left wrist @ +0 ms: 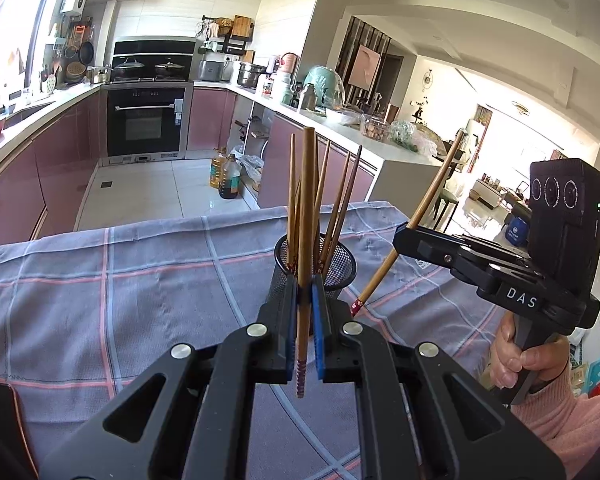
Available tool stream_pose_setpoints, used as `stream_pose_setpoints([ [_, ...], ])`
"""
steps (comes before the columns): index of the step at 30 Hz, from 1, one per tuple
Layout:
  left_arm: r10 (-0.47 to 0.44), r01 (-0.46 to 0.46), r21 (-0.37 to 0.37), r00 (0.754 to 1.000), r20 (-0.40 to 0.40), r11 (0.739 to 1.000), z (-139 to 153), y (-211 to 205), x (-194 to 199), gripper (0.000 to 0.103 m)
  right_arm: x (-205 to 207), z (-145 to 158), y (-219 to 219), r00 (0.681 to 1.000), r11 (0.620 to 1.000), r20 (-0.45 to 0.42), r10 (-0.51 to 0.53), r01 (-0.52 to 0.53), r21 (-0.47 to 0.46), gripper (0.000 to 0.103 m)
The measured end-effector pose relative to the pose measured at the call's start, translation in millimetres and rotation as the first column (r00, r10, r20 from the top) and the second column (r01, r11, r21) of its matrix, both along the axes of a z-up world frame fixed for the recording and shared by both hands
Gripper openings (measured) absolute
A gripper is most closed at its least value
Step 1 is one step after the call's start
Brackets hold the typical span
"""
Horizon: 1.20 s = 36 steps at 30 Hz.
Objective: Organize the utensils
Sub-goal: 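Lift both held chopsticks upright and carry them over the mesh cup, then lower both chopsticks into the mesh cup, pushing them down among the others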
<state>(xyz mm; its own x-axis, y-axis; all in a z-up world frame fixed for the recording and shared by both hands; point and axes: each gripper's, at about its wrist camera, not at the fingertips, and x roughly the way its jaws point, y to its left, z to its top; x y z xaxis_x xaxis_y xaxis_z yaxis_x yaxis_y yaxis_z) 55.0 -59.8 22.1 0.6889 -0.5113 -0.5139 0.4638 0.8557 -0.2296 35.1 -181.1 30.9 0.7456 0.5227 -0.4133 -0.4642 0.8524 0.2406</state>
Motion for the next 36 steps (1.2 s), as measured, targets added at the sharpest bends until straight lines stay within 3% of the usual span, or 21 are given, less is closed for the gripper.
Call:
stream_pose_setpoints([
  [36, -0.036, 0.039, -0.015, 0.989, 0.143, 0.999, 57.7, -15.2, 5.3, 0.008, 21.2, 36.0, -13.8, 0.996, 1.0, 0.088, -0.021, 0.02, 0.01, 0.006],
])
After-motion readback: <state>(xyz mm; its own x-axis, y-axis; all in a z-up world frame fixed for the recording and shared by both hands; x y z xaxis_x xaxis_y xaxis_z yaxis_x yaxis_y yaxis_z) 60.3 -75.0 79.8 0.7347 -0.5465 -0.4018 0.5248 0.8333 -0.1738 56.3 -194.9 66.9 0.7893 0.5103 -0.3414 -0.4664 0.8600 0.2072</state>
